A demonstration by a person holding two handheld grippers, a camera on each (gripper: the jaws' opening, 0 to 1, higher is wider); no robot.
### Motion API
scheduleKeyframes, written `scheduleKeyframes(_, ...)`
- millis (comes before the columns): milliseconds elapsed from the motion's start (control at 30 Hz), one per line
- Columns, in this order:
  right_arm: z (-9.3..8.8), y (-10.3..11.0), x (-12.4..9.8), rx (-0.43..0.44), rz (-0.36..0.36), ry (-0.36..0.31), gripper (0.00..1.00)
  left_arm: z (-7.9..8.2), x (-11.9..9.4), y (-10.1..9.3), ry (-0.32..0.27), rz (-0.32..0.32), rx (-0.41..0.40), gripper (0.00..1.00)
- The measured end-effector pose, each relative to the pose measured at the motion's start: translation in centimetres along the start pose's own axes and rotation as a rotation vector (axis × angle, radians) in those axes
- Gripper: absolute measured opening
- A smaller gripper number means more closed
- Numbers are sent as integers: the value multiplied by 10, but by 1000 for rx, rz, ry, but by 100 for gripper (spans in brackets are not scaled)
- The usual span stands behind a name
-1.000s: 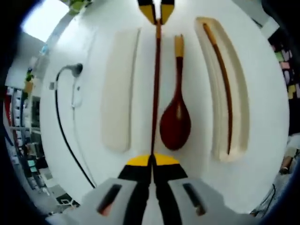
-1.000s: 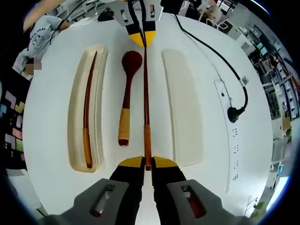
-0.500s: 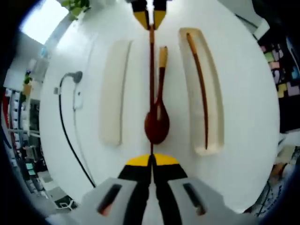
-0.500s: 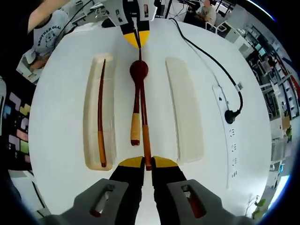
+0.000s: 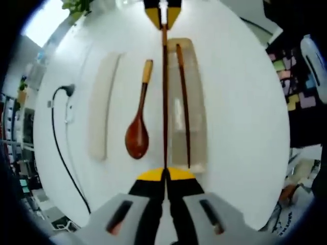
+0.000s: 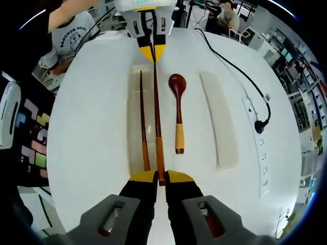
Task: Arrange the utensils inside the cutlery case until each visible utensil rests in its matching compartment.
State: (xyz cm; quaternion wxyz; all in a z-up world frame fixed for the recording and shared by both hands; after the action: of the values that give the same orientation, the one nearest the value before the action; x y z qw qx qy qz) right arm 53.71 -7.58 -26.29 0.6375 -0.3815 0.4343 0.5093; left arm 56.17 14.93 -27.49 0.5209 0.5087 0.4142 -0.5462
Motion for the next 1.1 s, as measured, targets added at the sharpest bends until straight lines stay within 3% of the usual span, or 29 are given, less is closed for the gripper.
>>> scheduleKeyframes(233, -5, 11, 5, -9, 19, 5, 5, 1, -2, -12, -12, -11, 26, 0)
scheduleKeyframes(567, -5, 12, 13, 28, 35, 10, 5, -3, 3, -3, 2, -16, 25, 0)
scheduleKeyframes(1100, -6, 13, 20, 44, 50, 19, 5, -6, 11, -6, -10, -29, -3, 1)
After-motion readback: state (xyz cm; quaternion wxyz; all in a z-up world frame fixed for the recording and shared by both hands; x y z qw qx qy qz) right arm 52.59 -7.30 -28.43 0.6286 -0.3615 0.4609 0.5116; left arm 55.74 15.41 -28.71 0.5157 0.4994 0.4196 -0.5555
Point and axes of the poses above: the point that each gripper's makers call its tool centre point, and the gripper's own axes: x roughly forward along the fingers, y roughly to its left, z roughly out of its top, the point moved 7 cm from there along -x, roughly backward along the fingers
